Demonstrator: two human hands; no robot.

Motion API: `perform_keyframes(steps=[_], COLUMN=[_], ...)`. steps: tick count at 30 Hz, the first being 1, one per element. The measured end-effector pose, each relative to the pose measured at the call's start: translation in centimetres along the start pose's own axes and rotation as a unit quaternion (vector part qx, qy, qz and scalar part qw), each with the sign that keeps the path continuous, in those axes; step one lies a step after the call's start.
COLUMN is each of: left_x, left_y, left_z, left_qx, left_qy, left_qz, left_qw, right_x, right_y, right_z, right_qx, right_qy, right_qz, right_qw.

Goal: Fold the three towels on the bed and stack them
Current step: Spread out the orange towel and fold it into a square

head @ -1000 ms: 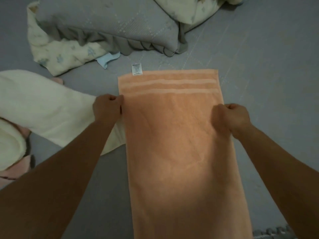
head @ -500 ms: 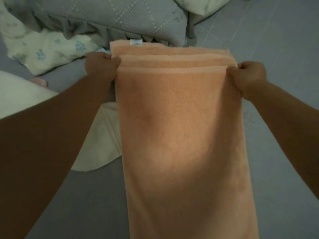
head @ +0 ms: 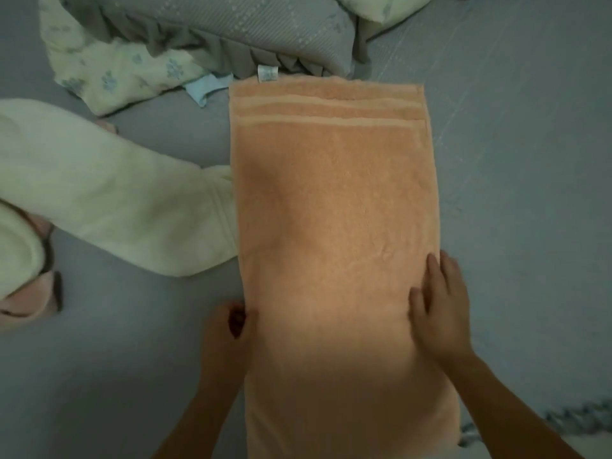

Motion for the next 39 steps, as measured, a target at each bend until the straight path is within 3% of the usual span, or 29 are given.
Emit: perform_keyframes(steps=[6, 10, 12, 14, 21, 24, 28, 33, 36, 39], left_x=[-10.6, -17.3, -19.8, -22.0, -26.7, -27.4, -27.0, -24.4, -21.8, -18.5], left_y=[0.5, 0.7, 1.1, 1.6, 3.0, 2.4, -1.1, -5.4, -6.6, -5.6], left_z=[7.5, 11.4, 12.9, 14.3, 18.0, 18.4, 17.9, 10.4, 5.1, 1.9], left_qx=[0.029, -0.037, -0.079, -0.1, -0.093, -0.103, -0.148, -0.234, -0.281, -0.279], left_qy=[-0.102, -0.16, -0.181, -0.195, -0.243, -0.253, -0.269, -0.176, -0.129, -0.1], left_qz=[0.04, 0.04, 0.049, 0.07, 0.175, 0.192, 0.114, 0.038, 0.057, 0.09], left_qw=[0.994, 0.986, 0.979, 0.973, 0.95, 0.943, 0.945, 0.955, 0.949, 0.951], right_x=[-9.3, -14.2, -16.4, -19.1, -25.2, -26.8, -26.7, -22.9, -18.3, -14.7], right_y=[-0.4, -2.2, -2.4, -1.7, 1.2, 0.9, -2.0, -6.2, -7.8, -7.2], right_z=[-3.7, -7.5, -10.2, -12.4, -15.8, -15.8, -15.8, -12.4, -9.6, -7.7], right_qx=[0.041, 0.052, 0.125, 0.169, 0.165, 0.176, 0.197, 0.366, 0.423, 0.413], right_qy=[0.069, 0.102, 0.162, 0.2, 0.259, 0.264, 0.301, 0.39, 0.388, 0.36], right_qz=[0.052, 0.021, 0.027, 0.076, 0.297, 0.357, 0.319, 0.233, 0.188, 0.188], right_qw=[0.995, 0.993, 0.978, 0.962, 0.904, 0.879, 0.877, 0.812, 0.797, 0.815])
Point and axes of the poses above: each hand's wrist, its own x-axis towards the middle knuckle, its own y-axis out of the palm, z = x × y, the point moved 10 cm from there along x, towards the middle knuckle, and after that the axes turned 6 degrees about -z, right-handed, at the moved point
